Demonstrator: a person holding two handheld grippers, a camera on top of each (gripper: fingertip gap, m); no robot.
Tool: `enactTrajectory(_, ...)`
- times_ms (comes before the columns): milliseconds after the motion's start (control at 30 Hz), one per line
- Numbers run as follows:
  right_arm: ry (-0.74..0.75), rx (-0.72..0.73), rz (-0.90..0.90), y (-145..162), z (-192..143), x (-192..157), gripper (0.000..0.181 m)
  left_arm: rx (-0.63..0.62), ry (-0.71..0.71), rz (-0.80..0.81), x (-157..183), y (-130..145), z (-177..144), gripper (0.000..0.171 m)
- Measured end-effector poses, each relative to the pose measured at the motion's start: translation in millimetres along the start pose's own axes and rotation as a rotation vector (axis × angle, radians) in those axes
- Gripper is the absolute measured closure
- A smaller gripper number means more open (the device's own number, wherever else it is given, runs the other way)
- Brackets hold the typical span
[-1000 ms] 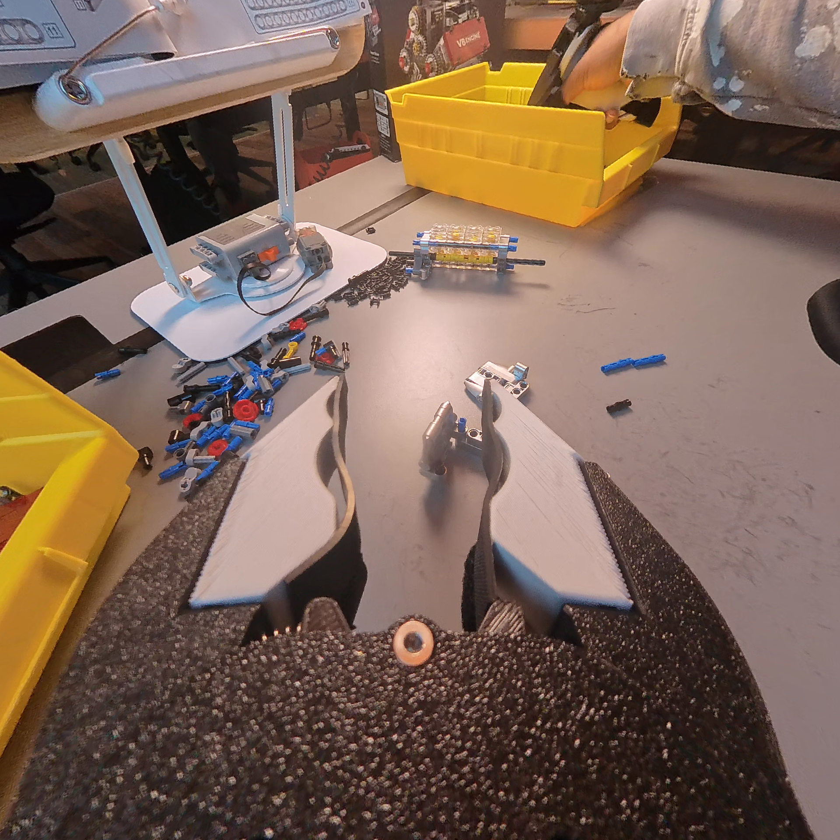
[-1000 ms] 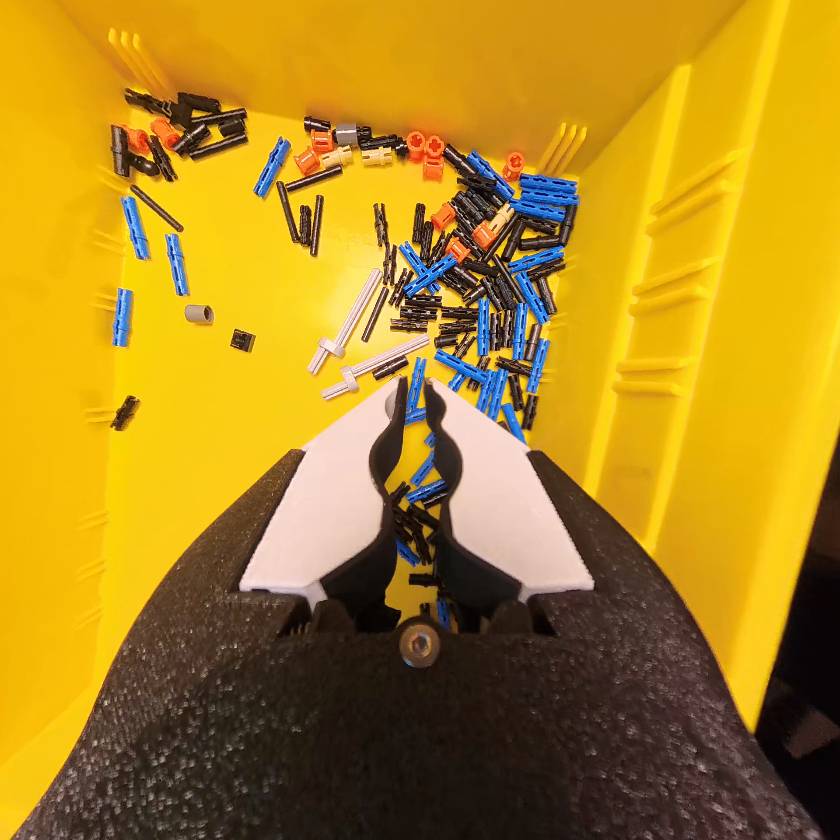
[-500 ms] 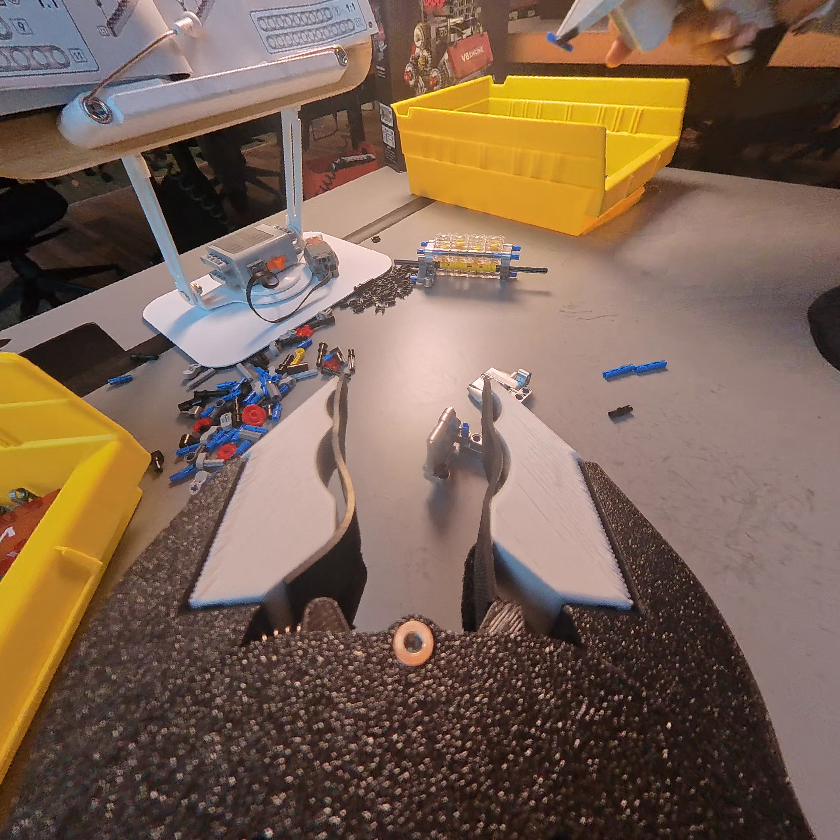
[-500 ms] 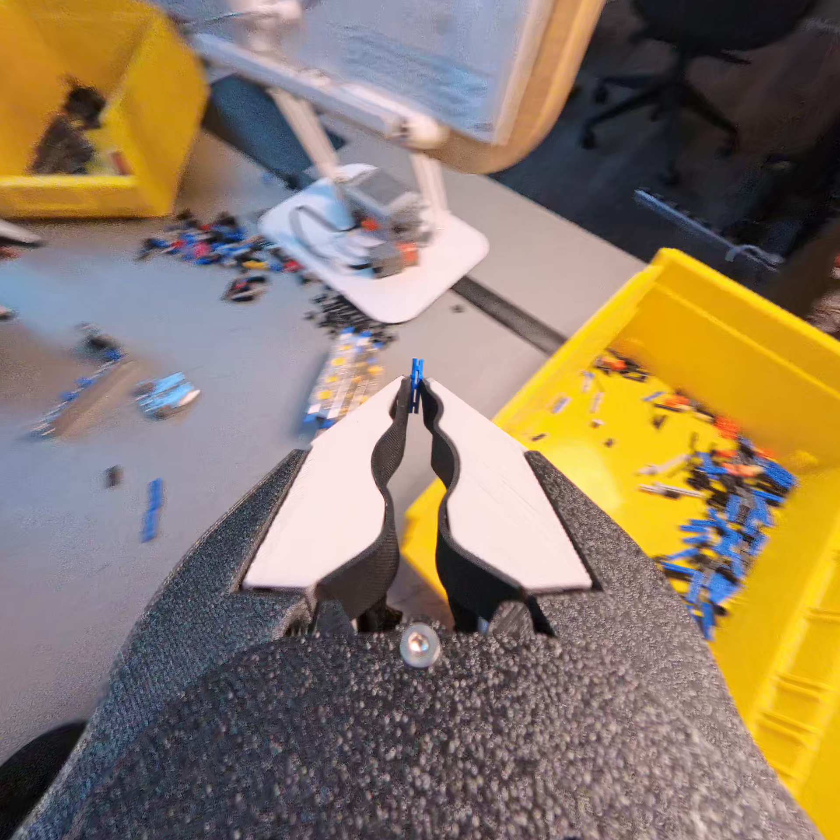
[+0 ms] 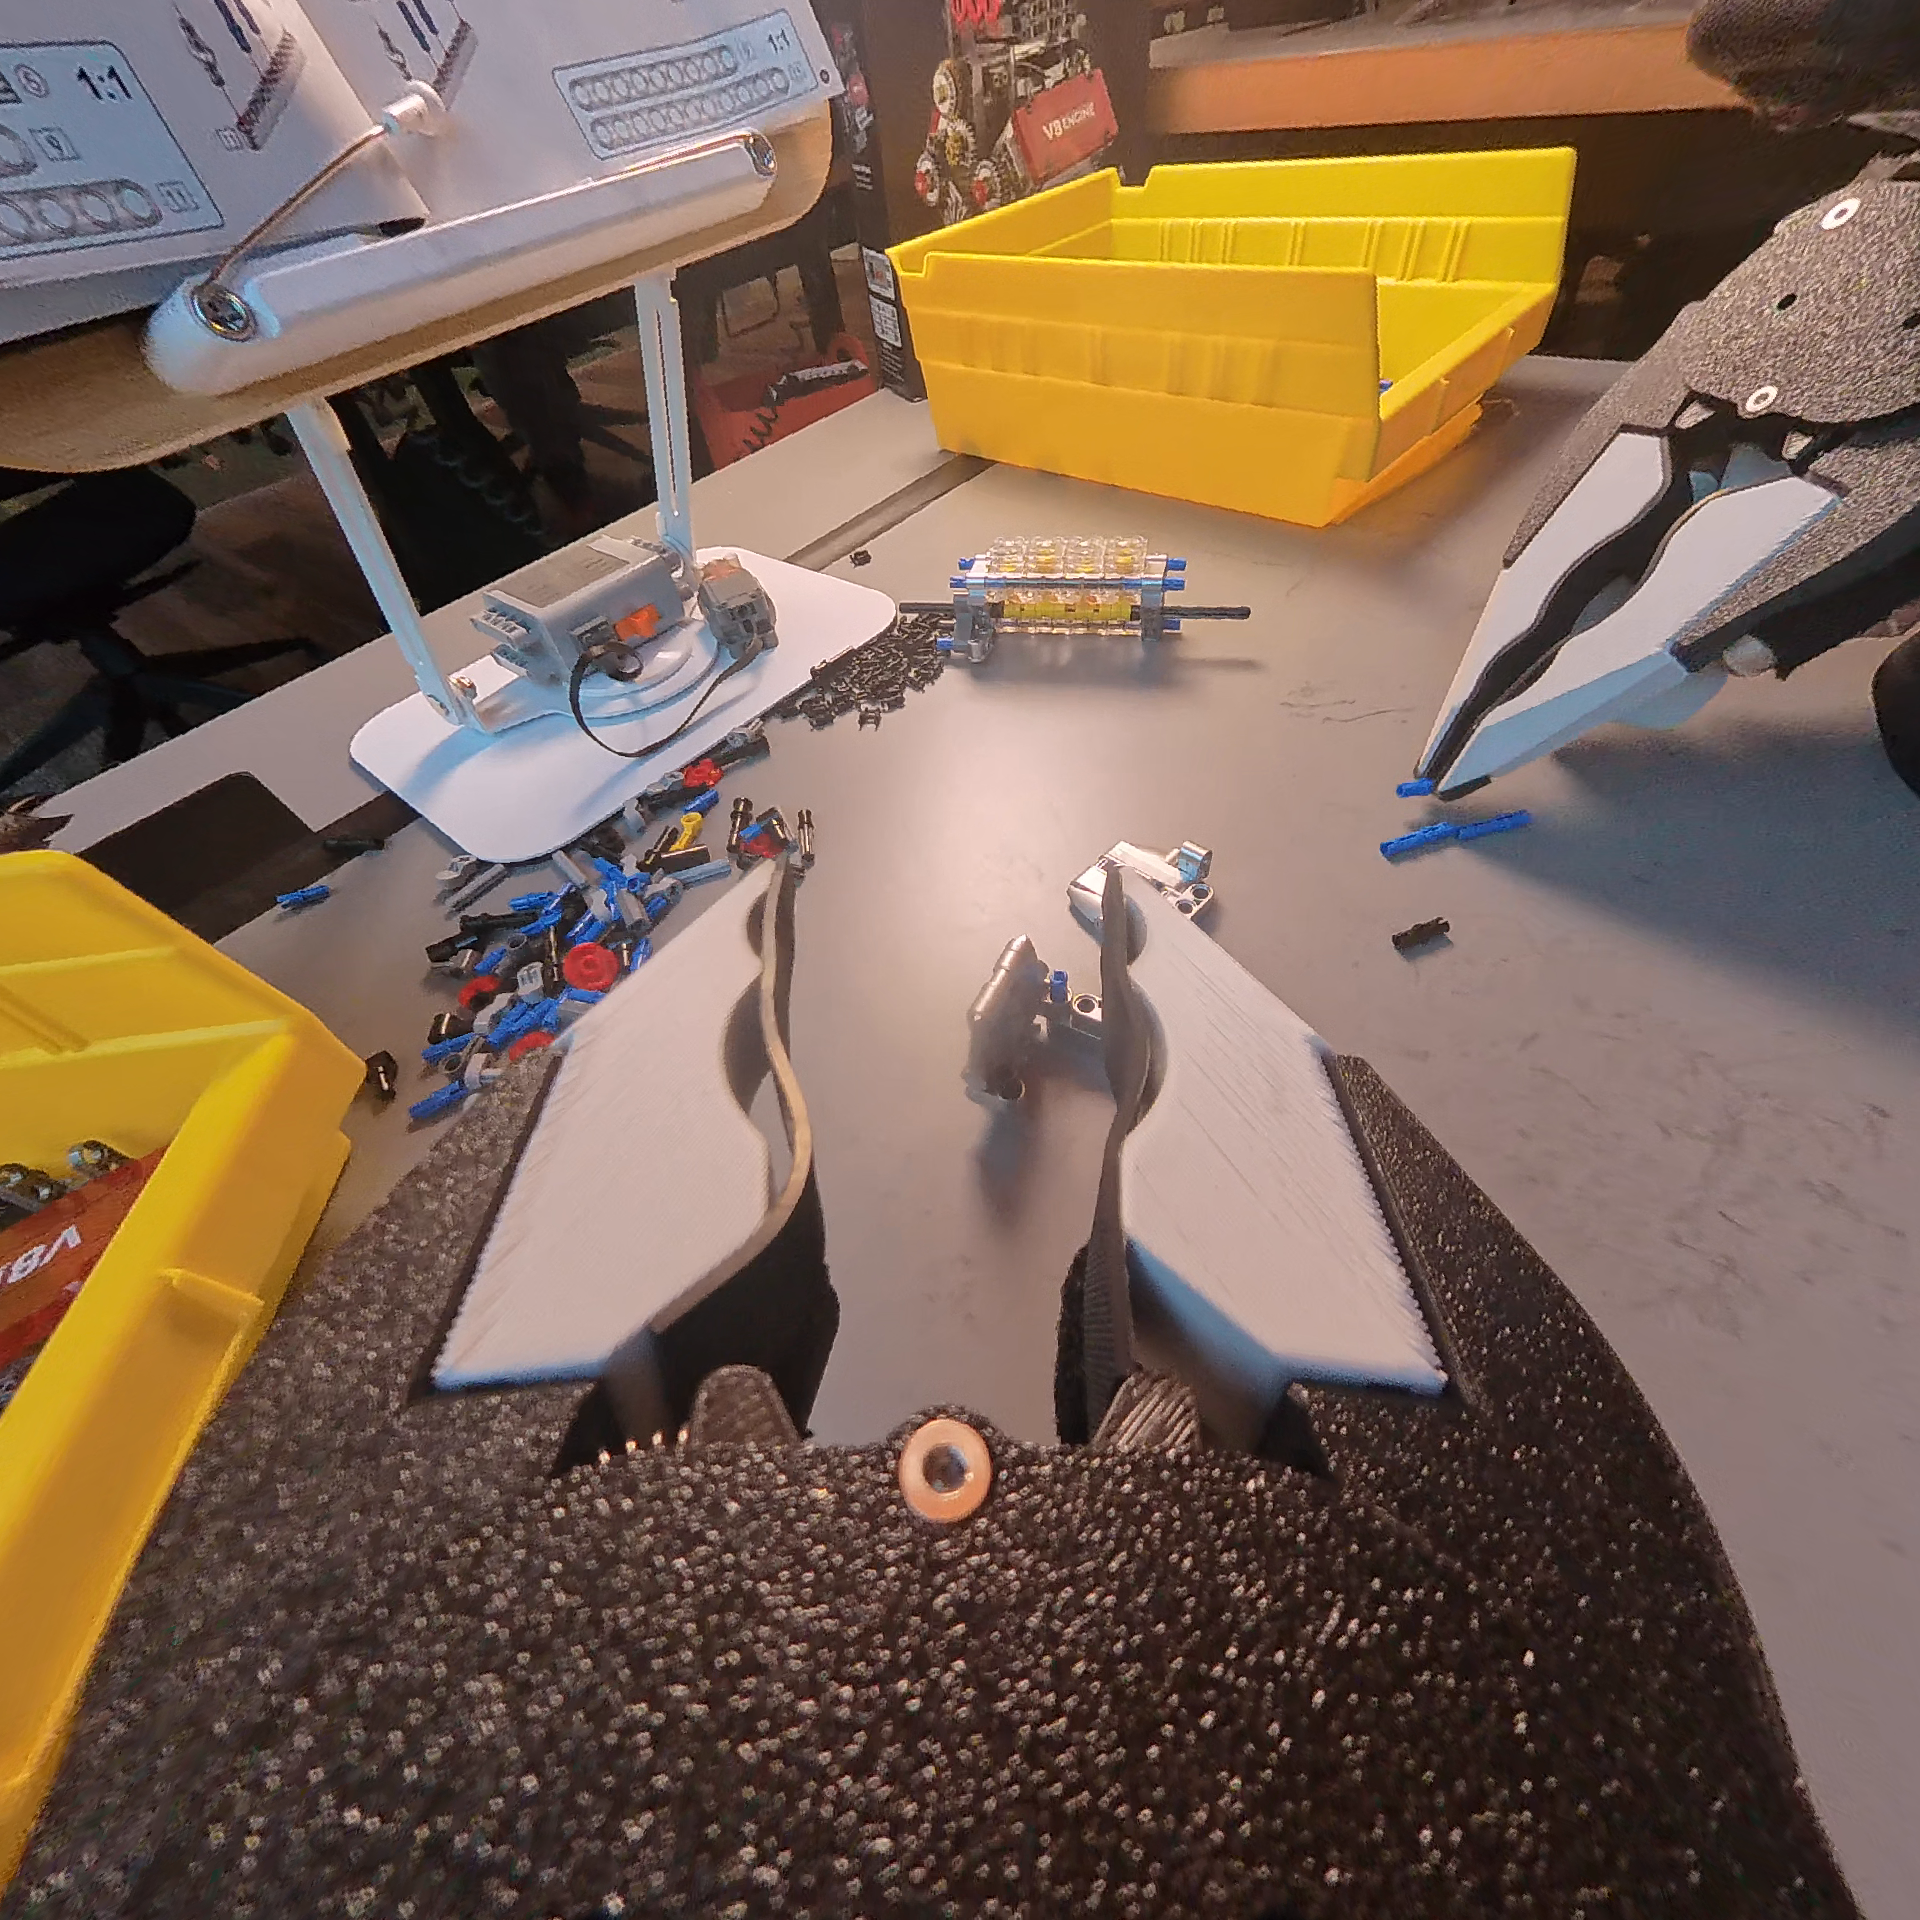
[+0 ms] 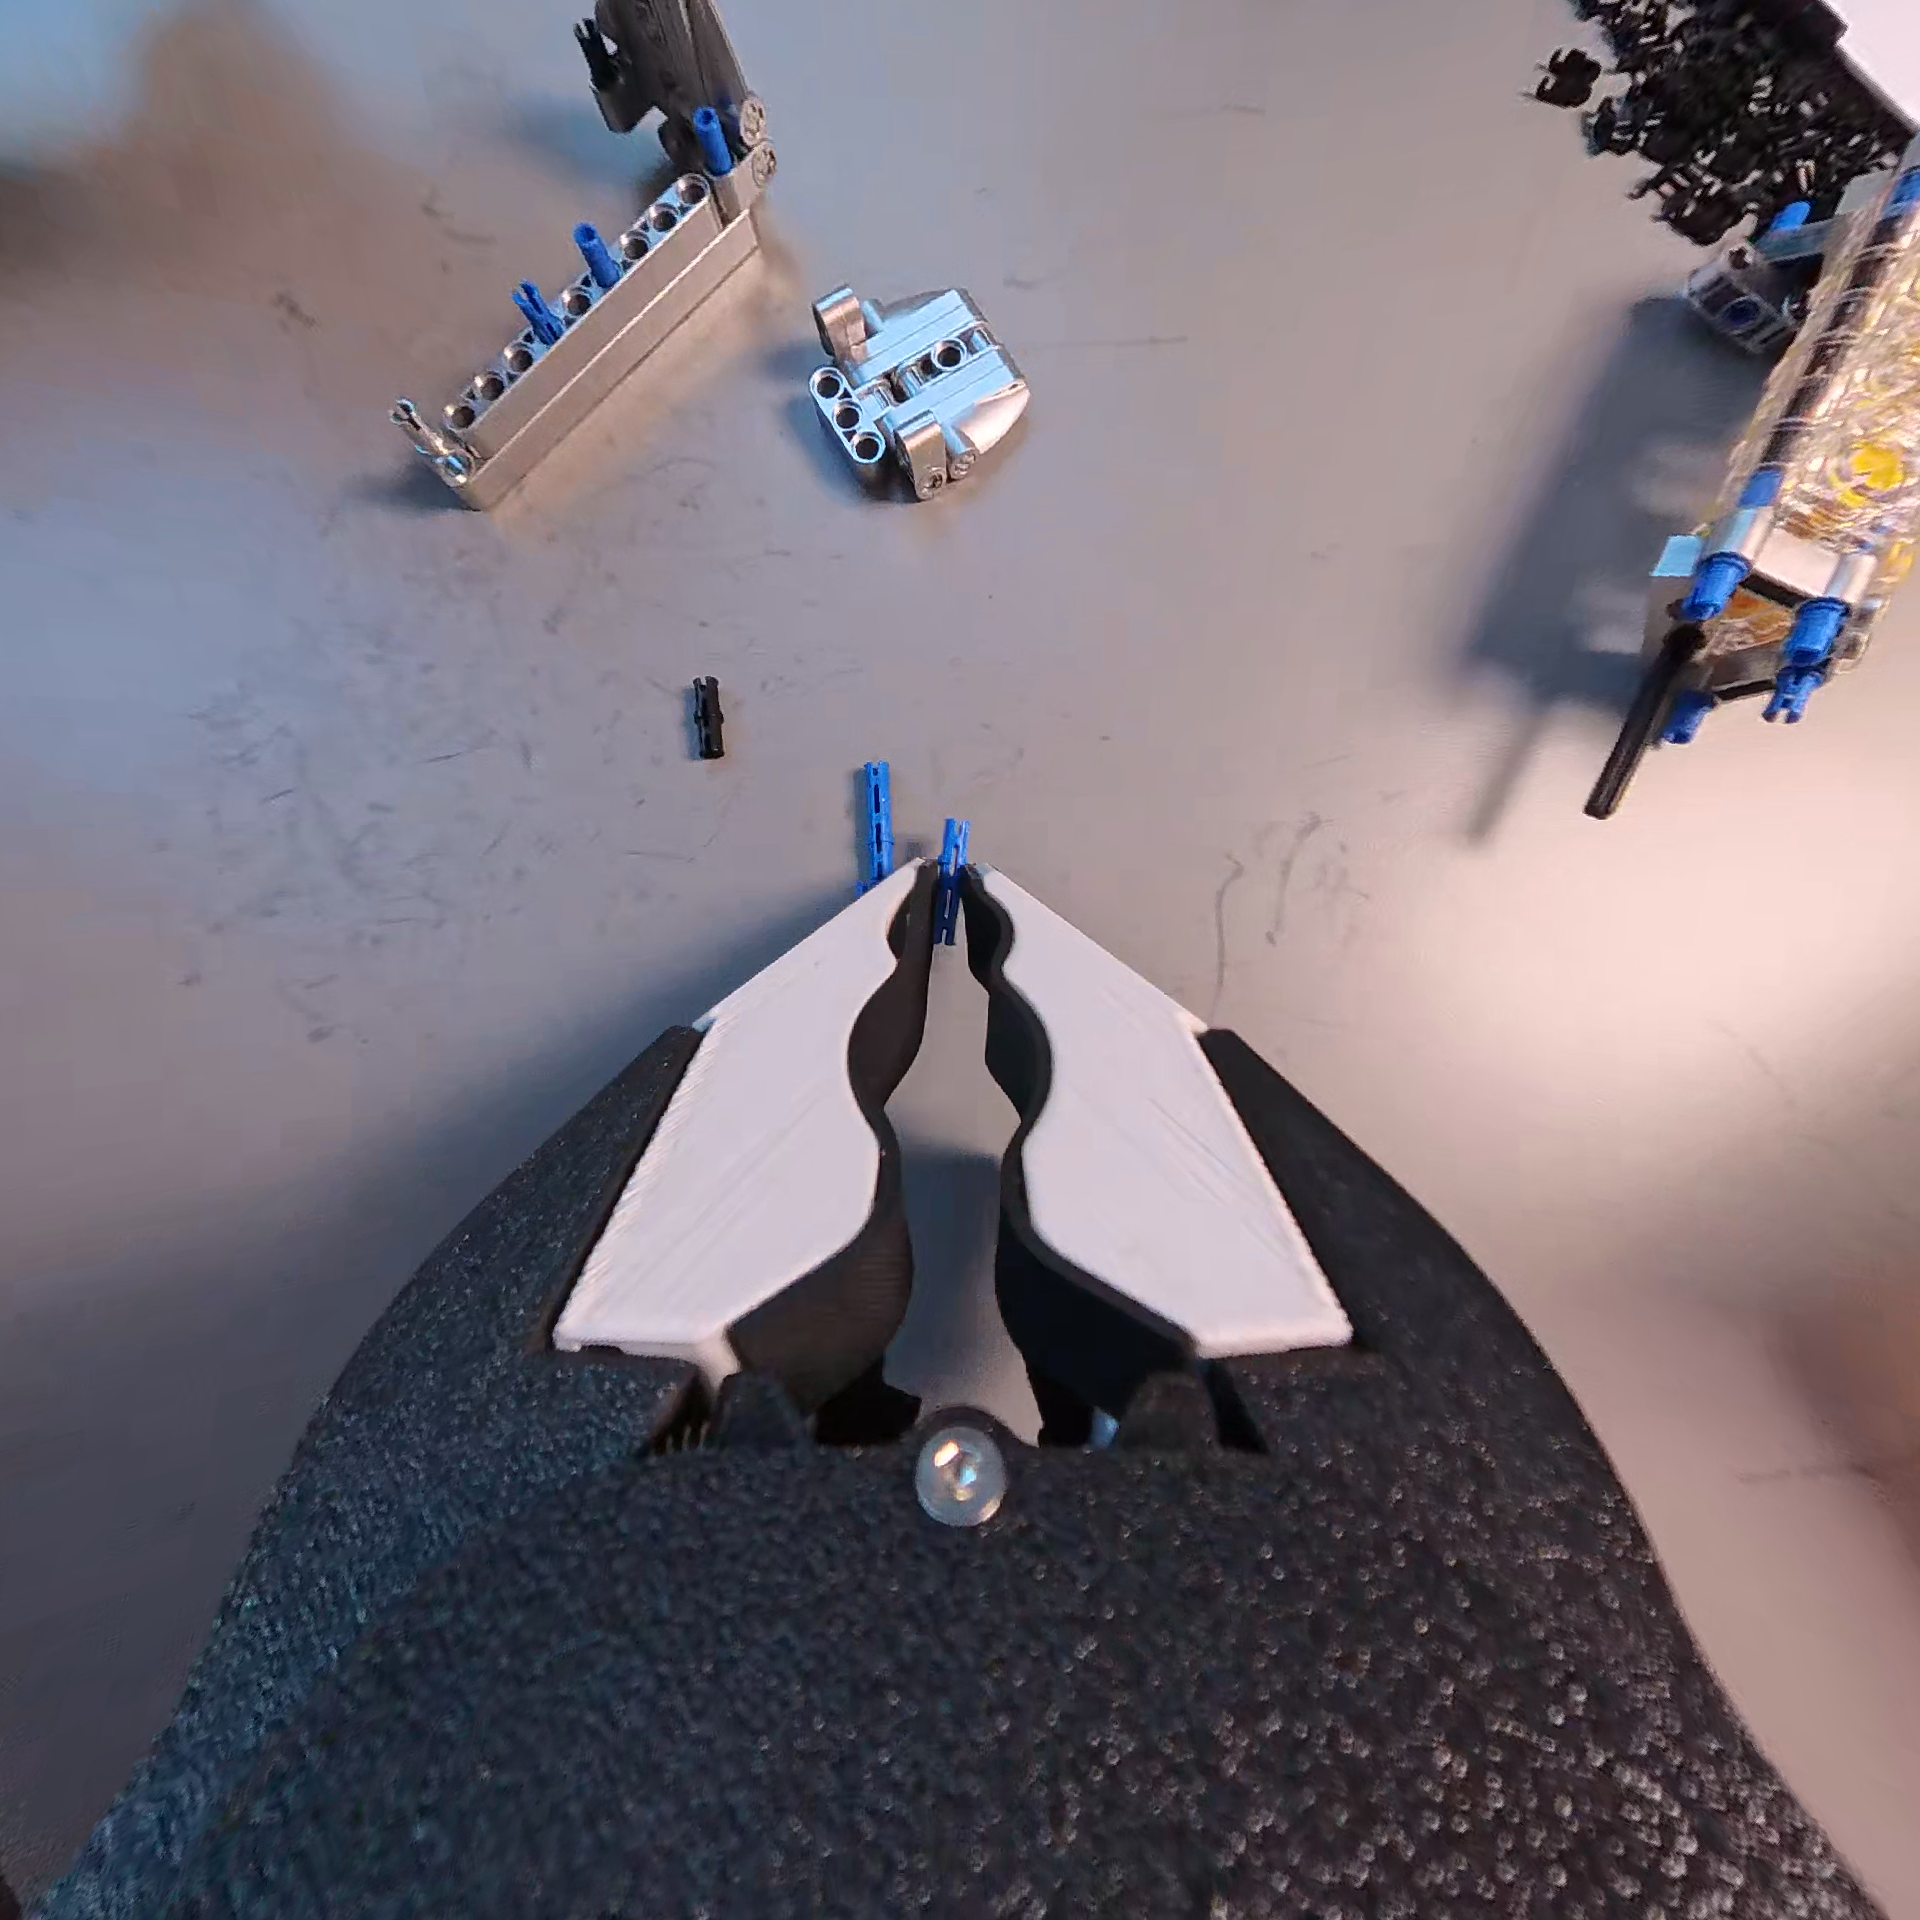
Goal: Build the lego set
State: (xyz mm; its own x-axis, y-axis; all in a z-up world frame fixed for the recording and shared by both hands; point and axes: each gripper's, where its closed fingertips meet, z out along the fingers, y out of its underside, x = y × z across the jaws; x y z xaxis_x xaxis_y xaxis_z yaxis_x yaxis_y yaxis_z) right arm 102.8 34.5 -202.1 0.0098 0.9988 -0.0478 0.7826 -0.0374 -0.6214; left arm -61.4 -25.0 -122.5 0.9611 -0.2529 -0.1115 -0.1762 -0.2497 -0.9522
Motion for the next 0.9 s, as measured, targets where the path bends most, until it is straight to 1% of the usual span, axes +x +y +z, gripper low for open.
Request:
enactTrajectory(233, 0.042, -0.013, -0.024, 5.0, 3.4, 2.7, 0.176, 0.016, 0.000, 0.006, 1.9, -4.9, -1.3, 0.114)
enactTrajectory(333, 0.075, -0.004, -0.054, 3.8, 2.1, 6.6, 0.167, 0.023, -0.007, -0.002, 0.0, -5.9, -1.9, 0.114)
enactTrajectory(433, 0.099, 0.079, -0.074, -11.7, -9.0, 11.3, 0.165, 0.037, -0.014, -0.017, -2.6, -7.7, -2.8, 0.114)
enactTrajectory(533, 0.123, 0.222, -0.071, -38.1, -30.3, 17.5, 0.162, 0.057, -0.030, -0.032, -6.7, -10.2, -4.2, 0.113)
enactTrajectory(633, 0.208, 0.390, -0.090, -66.0, -61.9, 32.3, 0.159, 0.079, -0.053, -0.047, -11.9, -12.8, -6.0, 0.113)
enactTrajectory(733, 0.296, 0.535, -0.077, -86.3, -96.3, 51.5, 0.157, 0.104, -0.074, -0.064, -17.1, -16.1, -8.7, 0.112)
enactTrajectory(833, 0.390, 0.628, -0.037, -93.5, -125.7, 78.0, 0.155, 0.123, -0.094, -0.074, -21.6, -18.3, -11.0, 0.112)
enactTrajectory(900, 0.467, 0.625, -0.009, -88.8, -140.8, 102.9, 0.153, 0.126, -0.104, -0.076, -24.0, -17.8, -11.4, 0.112)
